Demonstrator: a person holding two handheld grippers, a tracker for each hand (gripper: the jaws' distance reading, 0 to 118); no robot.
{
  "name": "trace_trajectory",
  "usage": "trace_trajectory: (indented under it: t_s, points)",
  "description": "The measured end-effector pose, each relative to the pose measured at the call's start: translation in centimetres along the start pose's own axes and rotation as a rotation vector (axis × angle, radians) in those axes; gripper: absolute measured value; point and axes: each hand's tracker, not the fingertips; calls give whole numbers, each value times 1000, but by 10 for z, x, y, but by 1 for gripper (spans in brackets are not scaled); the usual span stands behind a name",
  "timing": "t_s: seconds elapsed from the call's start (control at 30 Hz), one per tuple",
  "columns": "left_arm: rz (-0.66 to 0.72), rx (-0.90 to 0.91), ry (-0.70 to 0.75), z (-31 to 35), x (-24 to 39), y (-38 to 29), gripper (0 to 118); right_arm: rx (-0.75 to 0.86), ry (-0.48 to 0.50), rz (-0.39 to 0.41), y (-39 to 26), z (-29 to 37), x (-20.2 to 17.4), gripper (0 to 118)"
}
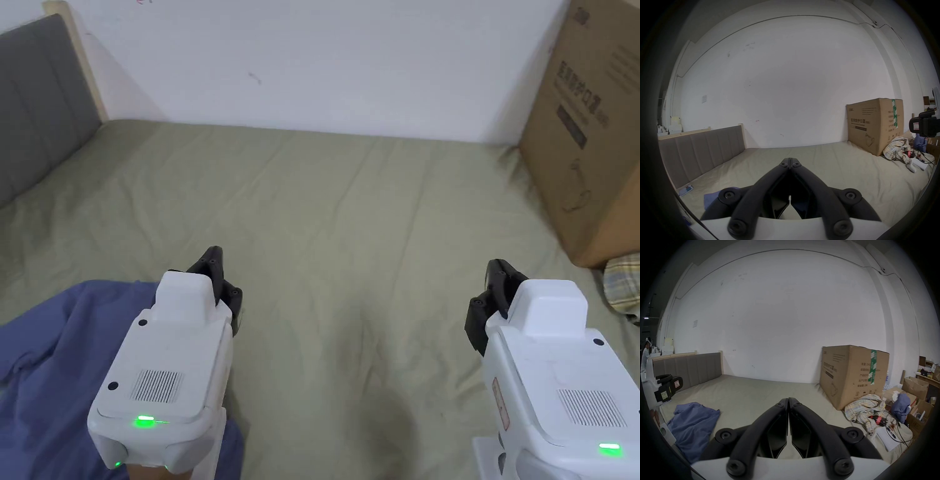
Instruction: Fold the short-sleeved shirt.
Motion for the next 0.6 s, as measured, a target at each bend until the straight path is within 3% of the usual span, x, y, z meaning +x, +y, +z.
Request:
trace_trajectory:
  t_s: [0.6]
  points:
    - [-54, -54, 442, 84, -191, 0, 0, 48, 483, -5, 23, -30, -186, 1]
